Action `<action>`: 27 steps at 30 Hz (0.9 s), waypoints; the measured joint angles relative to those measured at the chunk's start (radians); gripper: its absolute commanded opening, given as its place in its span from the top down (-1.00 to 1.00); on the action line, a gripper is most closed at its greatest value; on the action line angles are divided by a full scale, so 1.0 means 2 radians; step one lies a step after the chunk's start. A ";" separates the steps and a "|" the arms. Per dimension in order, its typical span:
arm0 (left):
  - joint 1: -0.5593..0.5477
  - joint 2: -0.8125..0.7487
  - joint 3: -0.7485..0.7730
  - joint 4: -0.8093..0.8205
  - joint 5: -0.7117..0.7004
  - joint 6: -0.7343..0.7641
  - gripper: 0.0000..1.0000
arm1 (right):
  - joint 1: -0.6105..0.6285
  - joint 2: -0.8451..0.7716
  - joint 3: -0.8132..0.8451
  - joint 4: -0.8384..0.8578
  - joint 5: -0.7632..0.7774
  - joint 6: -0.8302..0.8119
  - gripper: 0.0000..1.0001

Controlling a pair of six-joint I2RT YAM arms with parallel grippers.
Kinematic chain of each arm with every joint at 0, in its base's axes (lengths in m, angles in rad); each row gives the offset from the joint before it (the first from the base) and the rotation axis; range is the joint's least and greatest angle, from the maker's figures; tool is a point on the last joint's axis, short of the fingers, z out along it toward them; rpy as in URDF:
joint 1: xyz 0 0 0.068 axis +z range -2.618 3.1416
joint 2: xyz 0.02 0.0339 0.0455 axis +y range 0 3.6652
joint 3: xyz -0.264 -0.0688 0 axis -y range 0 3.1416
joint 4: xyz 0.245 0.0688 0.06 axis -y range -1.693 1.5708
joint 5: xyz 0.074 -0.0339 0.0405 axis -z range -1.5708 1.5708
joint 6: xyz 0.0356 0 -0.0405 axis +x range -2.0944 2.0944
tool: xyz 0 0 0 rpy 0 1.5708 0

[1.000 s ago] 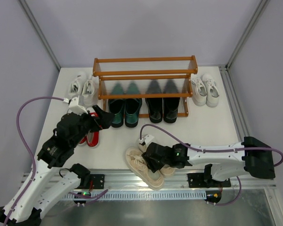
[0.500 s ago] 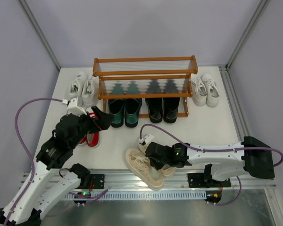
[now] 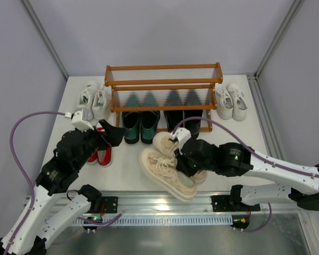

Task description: Place and organize the shoes onto the shoe shelf

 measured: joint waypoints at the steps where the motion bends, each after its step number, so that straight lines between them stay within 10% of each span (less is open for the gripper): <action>1: 0.000 0.001 0.000 -0.001 0.000 0.000 -1.00 | -0.023 0.001 0.017 0.000 -0.002 -0.008 0.92; 7: 0.000 0.003 0.009 -0.015 0.000 0.007 -1.00 | -0.162 0.053 0.064 0.012 0.000 -0.059 0.92; 27: 0.000 -0.030 0.021 -0.051 -0.002 0.011 -1.00 | -0.354 0.193 0.189 0.048 -0.043 -0.115 0.92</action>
